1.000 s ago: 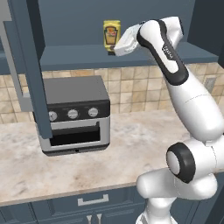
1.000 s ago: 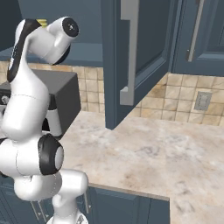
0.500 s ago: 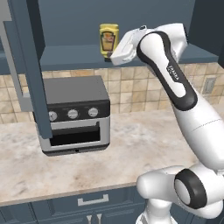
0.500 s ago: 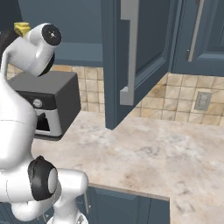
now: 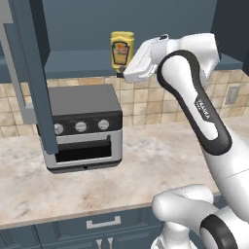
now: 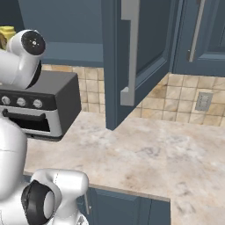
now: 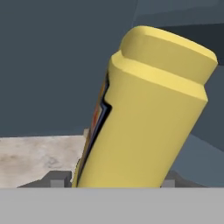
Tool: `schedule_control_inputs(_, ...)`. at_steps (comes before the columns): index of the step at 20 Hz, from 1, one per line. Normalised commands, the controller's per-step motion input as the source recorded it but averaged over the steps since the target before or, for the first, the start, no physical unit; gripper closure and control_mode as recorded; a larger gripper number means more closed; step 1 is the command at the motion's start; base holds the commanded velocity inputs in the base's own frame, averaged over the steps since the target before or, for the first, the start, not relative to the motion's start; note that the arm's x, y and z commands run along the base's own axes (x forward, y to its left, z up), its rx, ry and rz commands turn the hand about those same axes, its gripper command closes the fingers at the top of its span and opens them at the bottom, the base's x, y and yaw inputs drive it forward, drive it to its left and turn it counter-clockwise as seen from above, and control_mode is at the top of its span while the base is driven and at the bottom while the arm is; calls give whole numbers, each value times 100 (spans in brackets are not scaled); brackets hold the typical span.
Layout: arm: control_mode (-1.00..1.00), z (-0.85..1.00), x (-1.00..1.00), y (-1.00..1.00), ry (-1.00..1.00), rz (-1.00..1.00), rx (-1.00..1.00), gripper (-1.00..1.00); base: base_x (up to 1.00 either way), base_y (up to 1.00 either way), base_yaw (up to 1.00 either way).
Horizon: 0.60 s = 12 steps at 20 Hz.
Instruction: Move the mustard and ketchup from the cabinet to the dining counter.
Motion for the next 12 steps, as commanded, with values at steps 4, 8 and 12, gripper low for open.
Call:
schedule_control_inputs(4, -100, 0, -66, -2, -1, -2, 0, 100, 0, 0, 0)
schedule_control_inputs(8, -100, 0, -73, -4, -3, -7, 0, 100, 0, 0, 0)
schedule_control_inputs(12, -100, 0, -67, -14, 0, -14, 3, 100, 0, 0, 0)
